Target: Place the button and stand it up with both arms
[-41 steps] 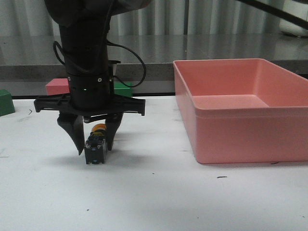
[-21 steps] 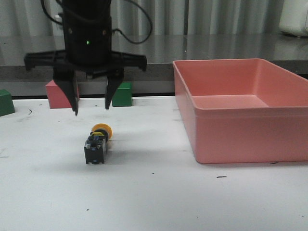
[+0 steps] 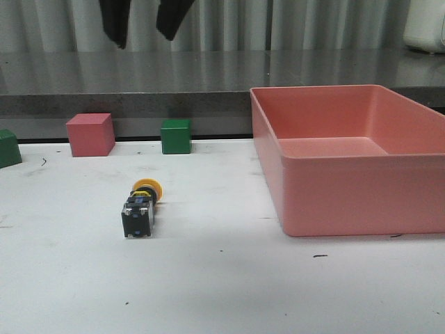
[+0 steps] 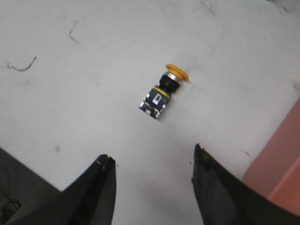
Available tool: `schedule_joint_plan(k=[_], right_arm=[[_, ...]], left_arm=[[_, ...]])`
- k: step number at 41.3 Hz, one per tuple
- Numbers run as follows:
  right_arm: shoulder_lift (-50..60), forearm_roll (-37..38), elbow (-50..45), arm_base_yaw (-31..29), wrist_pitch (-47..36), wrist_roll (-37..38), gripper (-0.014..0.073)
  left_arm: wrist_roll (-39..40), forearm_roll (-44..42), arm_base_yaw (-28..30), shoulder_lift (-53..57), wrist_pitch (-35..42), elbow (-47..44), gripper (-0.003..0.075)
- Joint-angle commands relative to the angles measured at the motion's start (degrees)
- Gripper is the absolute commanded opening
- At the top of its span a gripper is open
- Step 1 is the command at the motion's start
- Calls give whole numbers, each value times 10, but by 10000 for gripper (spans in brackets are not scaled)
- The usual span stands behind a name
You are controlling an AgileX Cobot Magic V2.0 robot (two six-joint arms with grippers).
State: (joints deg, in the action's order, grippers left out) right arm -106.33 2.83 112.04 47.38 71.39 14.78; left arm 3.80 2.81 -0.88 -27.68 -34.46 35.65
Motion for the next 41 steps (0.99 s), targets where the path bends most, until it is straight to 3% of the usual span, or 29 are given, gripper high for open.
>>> schedule_joint_plan(k=[1, 15, 30, 41], right_arm=[[90, 0, -42, 0, -26, -32, 406], [290, -3, -259, -2, -126, -116, 406], [469, -5, -453, -23, -177, -119, 405], [590, -16, -540, -23, -186, -119, 405]], left_arm=[[0, 6, 0, -7, 47, 18, 438], [0, 6, 0, -7, 47, 18, 438], [0, 6, 0, -7, 47, 18, 438], [0, 6, 0, -7, 47, 18, 438]])
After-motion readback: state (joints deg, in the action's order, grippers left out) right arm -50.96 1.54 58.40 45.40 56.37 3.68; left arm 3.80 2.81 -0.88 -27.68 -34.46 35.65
